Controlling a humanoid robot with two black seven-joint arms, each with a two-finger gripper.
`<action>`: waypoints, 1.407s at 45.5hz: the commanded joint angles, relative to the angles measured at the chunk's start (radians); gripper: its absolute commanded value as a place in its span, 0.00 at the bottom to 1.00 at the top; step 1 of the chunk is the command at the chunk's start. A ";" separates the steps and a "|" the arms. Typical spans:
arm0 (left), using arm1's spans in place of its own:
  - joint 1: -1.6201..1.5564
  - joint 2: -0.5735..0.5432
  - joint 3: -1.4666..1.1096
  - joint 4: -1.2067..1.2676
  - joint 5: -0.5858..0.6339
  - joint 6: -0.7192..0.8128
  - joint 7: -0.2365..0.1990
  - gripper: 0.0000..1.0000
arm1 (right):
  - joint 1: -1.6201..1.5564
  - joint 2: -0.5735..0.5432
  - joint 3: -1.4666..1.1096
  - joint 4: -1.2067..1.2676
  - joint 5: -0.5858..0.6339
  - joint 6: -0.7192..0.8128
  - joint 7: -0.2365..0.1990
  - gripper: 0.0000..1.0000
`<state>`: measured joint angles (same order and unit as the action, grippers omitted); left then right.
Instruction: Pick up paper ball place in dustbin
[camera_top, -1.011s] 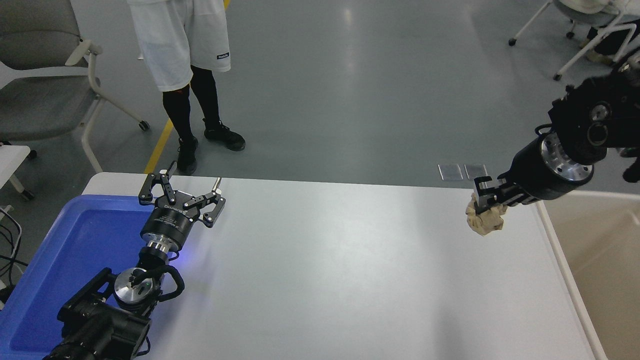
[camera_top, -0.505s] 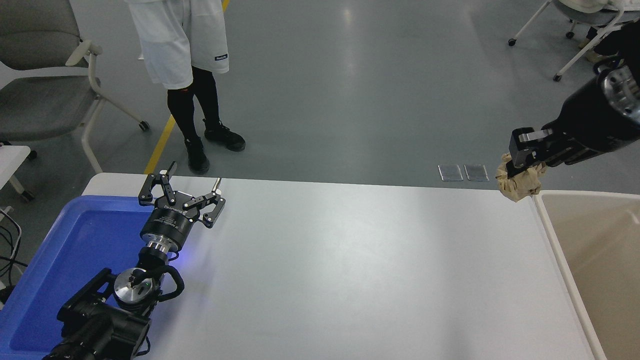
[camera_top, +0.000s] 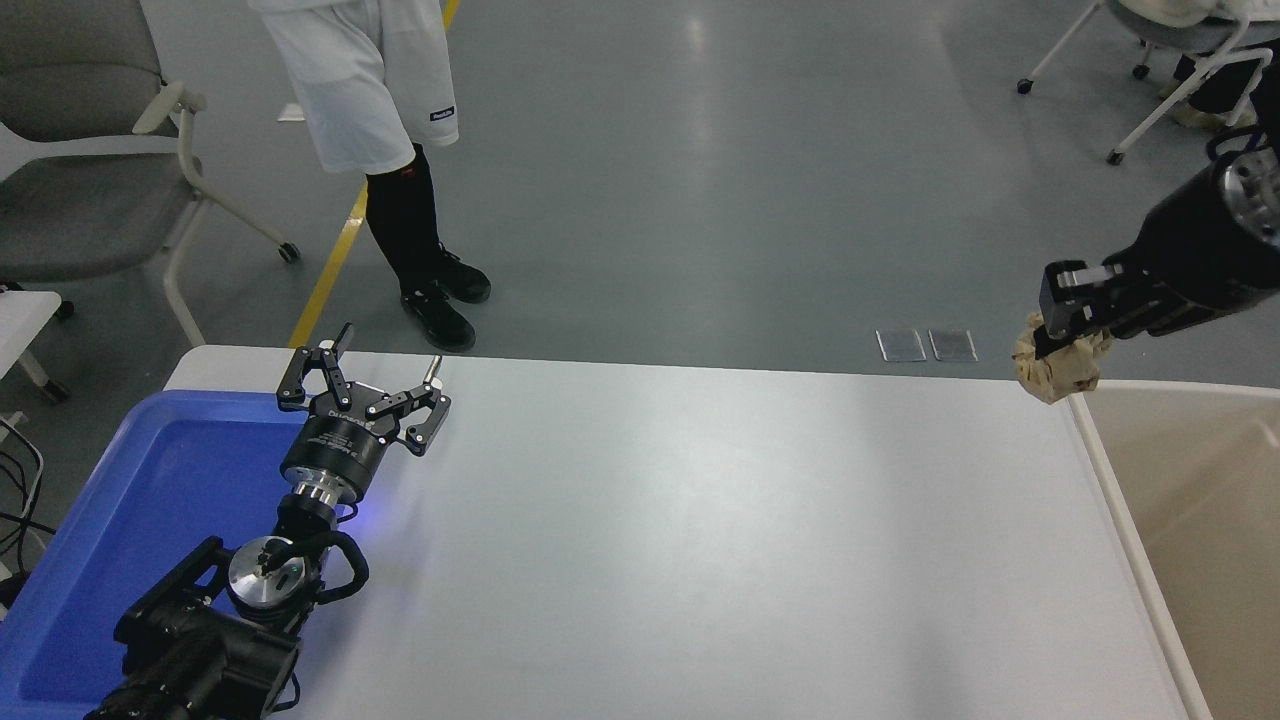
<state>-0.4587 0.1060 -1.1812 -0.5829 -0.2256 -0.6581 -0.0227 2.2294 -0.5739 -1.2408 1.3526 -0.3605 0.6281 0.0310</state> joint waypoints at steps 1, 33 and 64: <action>0.000 0.000 0.000 0.000 0.000 0.000 0.000 0.99 | -0.269 -0.021 -0.012 -0.266 0.098 -0.125 -0.002 0.00; 0.000 0.000 0.000 0.000 0.000 0.000 0.000 0.99 | -1.045 -0.159 0.021 -0.667 0.457 -0.540 -0.025 0.00; 0.000 0.000 0.000 0.000 0.000 0.000 0.000 0.99 | -1.447 -0.107 0.360 -0.846 0.436 -0.775 -0.053 0.00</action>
<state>-0.4587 0.1058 -1.1812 -0.5829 -0.2249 -0.6581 -0.0221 0.8708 -0.7077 -0.9323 0.5332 0.0813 -0.0944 -0.0154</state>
